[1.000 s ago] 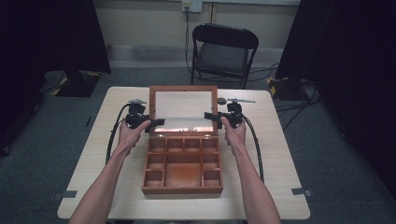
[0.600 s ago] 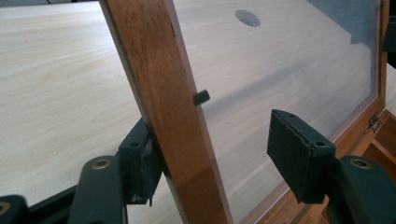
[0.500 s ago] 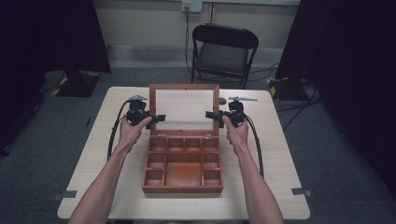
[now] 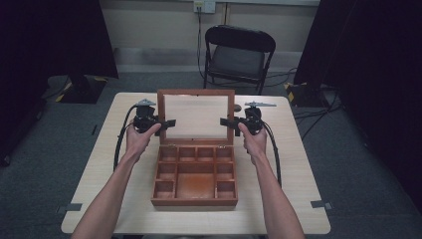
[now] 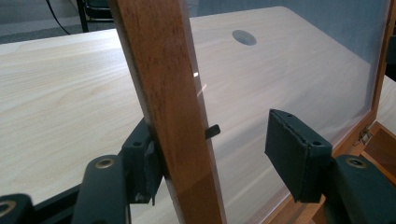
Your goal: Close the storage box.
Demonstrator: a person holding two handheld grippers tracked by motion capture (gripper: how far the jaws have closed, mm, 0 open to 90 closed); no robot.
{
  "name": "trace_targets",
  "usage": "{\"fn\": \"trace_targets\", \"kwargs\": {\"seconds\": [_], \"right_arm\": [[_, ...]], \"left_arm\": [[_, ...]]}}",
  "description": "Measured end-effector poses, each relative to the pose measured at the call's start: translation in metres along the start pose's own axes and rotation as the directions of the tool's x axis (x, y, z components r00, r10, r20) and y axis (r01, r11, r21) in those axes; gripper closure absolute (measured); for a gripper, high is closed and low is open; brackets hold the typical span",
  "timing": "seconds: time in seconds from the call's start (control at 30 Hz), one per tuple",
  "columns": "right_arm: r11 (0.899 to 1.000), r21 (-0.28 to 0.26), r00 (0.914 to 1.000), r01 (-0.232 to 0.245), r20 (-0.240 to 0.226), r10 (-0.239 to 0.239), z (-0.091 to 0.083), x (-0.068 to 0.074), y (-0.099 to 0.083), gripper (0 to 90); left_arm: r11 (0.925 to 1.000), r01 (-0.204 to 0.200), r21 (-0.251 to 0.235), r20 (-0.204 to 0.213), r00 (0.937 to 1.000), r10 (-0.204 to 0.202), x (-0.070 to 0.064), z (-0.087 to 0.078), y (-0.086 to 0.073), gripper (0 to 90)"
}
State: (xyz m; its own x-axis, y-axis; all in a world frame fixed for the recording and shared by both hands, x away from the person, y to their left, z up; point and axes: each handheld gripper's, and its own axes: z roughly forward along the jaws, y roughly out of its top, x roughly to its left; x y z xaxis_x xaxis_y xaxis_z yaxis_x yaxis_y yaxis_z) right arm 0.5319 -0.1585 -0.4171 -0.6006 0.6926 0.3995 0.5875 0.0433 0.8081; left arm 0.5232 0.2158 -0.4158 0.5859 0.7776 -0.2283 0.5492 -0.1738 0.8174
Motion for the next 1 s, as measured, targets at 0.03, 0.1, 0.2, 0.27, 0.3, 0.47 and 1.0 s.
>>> {"fn": "trace_targets", "kwargs": {"seconds": [0.03, 0.1, 0.2, 0.27, 0.3, 0.47, 1.0], "right_arm": [[1.0, 0.0, 1.0, -0.001, 0.002, 0.001, -0.001, 0.001, 0.0, 47.4], [1.0, -0.002, 1.0, 0.002, 0.001, -0.002, -0.001, 0.001, 0.0, 48.1], [1.0, -0.002, 0.9999, 0.017, -0.001, -0.017, -0.003, 0.003, 0.001, 48.4], [1.0, -0.002, 0.9997, 0.026, 0.001, -0.026, -0.004, 0.004, 0.001, 48.5], [1.0, 0.0, 0.9996, 0.029, -0.004, -0.029, -0.005, 0.005, 0.001, 48.9], [0.999, -0.004, 0.9988, 0.048, -0.012, -0.048, -0.009, 0.008, 0.003, 49.3], [0.998, -0.014, 0.9983, 0.054, -0.022, -0.054, -0.017, 0.024, 0.007, 45.5]], "left_arm": [[1.0, 0.004, -0.005, 0.005, 1.0, -0.004, 0.0, 0.0, 0.0, 39.3], [0.9997, 0.014, -0.019, 0.01, 0.9998, -0.014, -0.001, 0.0, 0.0, 38.6], [0.9999, -0.002, -0.014, 0.016, 0.9999, 0.002, -0.003, 0.0, 0.001, 36.1], [0.9999, -0.003, -0.015, 0.025, 0.9997, 0.003, -0.004, -0.001, 0.002, 35.5], [0.9998, -0.005, -0.017, 0.023, 0.9997, 0.006, -0.004, -0.001, 0.002, 35.6], [0.999, -0.016, -0.042, 0.032, 0.9993, 0.017, -0.008, -0.007, 0.0, 37.6], [0.9972, -0.055, -0.051, 0.058, 0.9966, 0.058, -0.02, -0.021, -0.007, 38.4]]}}
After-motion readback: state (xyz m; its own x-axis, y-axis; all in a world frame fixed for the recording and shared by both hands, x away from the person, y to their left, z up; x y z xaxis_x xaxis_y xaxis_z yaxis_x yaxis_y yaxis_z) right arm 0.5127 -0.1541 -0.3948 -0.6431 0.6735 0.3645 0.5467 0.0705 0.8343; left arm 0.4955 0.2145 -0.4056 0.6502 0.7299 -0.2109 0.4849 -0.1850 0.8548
